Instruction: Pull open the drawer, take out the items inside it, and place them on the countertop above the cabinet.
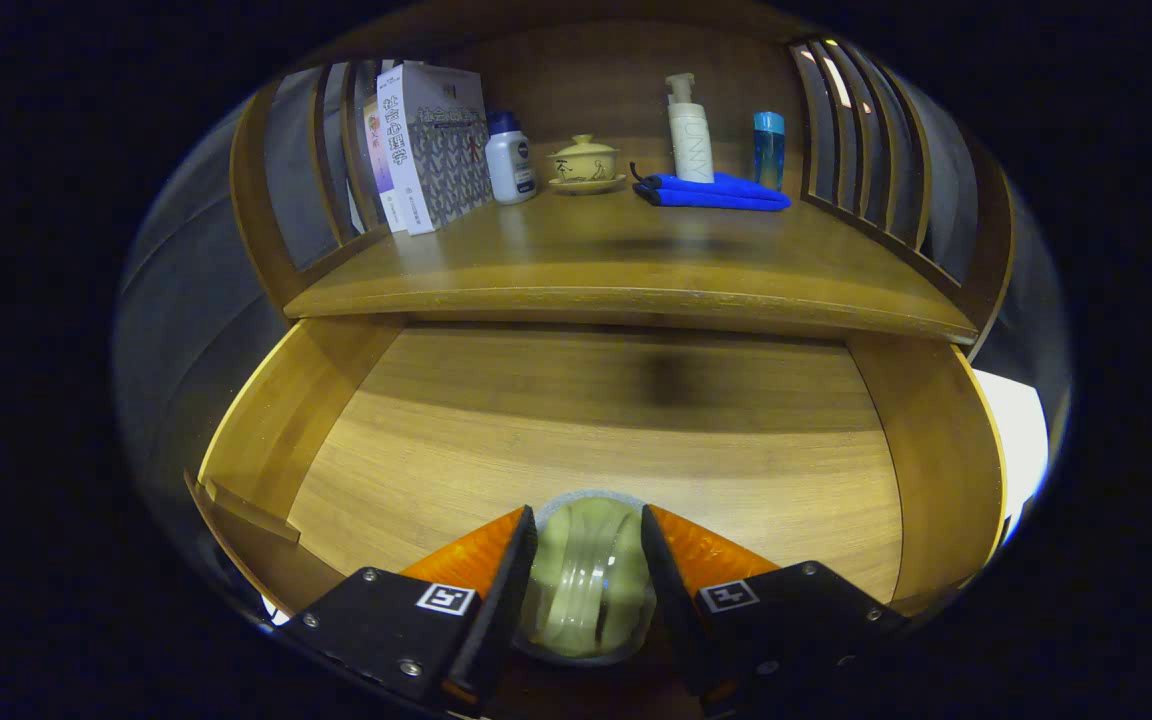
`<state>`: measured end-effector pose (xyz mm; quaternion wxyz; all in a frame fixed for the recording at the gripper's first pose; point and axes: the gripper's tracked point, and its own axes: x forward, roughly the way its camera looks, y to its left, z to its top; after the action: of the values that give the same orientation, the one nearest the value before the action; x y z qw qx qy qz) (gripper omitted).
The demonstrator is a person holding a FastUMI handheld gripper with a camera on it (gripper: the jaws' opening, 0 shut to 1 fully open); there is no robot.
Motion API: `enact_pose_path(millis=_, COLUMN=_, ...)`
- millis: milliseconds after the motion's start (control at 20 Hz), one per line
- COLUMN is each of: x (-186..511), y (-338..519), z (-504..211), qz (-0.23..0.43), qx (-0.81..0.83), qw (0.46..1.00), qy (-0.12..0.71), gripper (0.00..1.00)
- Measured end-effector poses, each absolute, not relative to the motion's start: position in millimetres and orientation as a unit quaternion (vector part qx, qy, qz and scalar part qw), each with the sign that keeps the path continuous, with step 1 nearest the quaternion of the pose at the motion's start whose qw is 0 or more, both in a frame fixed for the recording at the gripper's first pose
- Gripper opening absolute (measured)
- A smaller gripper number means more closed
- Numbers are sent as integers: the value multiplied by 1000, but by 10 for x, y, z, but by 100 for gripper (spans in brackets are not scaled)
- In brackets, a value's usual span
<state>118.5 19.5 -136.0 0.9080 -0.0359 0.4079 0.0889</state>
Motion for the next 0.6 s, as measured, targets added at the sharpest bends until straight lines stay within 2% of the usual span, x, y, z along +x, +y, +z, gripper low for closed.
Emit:
enact_pose_path(millis=50, x=1171, y=203, z=-1376, qz=90, qx=-36, qw=907, qy=409, gripper=64)
enact_pose_path(millis=100, x=1173, y=201, z=-1384, qz=92, qx=-36, qw=907, qy=409, gripper=55)
enact_pose_path(millis=350, x=1273, y=108, z=-1283, qz=79, qx=-50, qw=927, qy=363, gripper=26)
enact_pose_path(millis=600, x=1363, y=164, z=-968, qz=84, qx=-29, qw=943, qy=319, gripper=25)
